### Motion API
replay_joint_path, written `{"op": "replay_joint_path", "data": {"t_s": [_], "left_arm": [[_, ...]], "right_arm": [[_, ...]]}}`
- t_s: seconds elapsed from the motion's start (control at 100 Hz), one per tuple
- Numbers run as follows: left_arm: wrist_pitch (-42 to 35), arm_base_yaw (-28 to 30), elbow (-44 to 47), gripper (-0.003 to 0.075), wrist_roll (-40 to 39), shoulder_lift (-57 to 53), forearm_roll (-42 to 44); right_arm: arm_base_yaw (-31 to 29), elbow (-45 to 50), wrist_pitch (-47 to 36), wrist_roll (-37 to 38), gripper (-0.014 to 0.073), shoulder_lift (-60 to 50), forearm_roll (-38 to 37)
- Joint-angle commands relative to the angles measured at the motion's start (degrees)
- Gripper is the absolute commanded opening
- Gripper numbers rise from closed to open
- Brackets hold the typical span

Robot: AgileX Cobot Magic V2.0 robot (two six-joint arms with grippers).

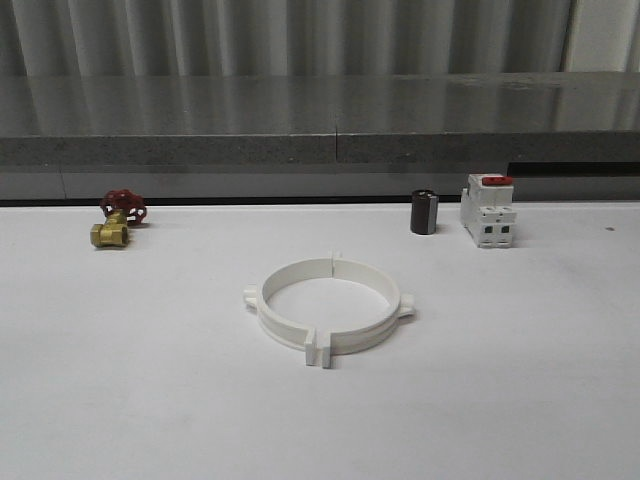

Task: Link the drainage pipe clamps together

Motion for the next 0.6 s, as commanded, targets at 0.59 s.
{"op": "replay_joint_path", "data": {"t_s": [0.59], "left_arm": [[-3.9,0.2,-1.5,-0.0020,-0.1,0.5,-0.5]], "right_arm": [[-1.4,22.8,-25.5,-1.7,-0.0066,-27.1,-1.4]]}}
